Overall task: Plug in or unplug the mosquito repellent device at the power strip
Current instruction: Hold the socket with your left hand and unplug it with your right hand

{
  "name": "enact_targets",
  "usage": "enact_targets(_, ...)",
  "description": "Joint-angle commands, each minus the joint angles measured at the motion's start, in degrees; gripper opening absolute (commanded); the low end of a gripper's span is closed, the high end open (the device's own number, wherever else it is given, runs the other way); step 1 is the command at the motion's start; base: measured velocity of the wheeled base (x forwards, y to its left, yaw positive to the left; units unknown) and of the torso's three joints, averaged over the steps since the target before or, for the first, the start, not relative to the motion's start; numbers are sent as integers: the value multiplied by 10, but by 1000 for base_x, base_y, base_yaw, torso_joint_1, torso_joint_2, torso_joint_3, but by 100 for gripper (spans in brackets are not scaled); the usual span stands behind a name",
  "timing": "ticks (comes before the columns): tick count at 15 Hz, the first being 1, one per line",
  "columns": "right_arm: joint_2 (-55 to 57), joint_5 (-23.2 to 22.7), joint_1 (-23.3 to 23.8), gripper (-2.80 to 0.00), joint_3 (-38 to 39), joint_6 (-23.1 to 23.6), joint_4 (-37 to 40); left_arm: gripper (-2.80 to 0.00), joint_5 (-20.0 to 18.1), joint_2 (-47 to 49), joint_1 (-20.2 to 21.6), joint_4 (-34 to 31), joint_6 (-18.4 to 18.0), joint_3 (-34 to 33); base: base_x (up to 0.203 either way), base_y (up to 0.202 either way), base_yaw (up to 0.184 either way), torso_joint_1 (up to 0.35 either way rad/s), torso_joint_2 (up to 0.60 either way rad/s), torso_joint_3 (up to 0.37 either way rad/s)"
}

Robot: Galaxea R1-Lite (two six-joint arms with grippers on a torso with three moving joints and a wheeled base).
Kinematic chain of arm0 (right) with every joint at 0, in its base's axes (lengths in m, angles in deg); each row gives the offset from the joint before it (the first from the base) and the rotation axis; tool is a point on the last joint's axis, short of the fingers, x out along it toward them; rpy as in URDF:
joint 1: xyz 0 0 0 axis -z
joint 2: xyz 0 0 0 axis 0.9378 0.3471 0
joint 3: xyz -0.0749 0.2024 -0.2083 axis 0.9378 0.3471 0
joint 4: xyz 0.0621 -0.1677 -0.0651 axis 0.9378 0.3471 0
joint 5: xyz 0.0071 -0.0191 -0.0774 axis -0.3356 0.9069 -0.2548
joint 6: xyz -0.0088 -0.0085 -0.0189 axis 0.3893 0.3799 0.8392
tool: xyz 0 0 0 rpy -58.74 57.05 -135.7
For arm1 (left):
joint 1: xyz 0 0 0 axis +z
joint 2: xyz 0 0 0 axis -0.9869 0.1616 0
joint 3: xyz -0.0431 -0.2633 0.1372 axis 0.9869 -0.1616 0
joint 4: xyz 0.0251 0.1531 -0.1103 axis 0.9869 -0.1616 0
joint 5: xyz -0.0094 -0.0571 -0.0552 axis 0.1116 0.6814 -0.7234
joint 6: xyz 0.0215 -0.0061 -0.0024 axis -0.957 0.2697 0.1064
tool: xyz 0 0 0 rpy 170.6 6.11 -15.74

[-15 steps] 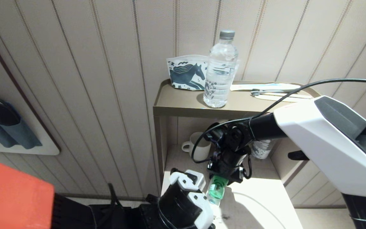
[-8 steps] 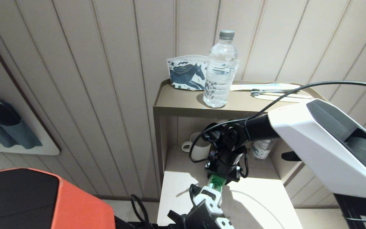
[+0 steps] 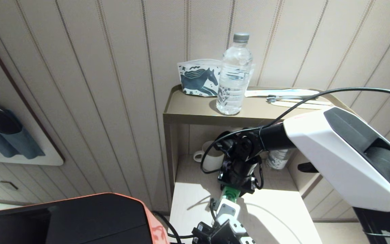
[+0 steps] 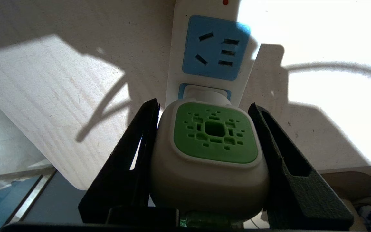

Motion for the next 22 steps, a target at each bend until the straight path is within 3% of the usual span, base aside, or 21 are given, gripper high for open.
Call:
enact_targets(1,6,0,0,-280,-2,-3,2,-280,2,24,10,3,-5,14,0,0,0,0,0,0)
enact_targets(8,6,0,0,-280,-5,-2,2,-280,3,75,59,34,-23,42,0,0,0,0,0,0)
enact_targets(18,22,0,-2,-280,-18,-3,2,-280,5,97,63,36,-21,81,0,0,0,0,0,0)
enact_targets(22,21,0,-4,-280,-21,-5,5,-280,23,107,63,36,-29,87,0,0,0,0,0,0)
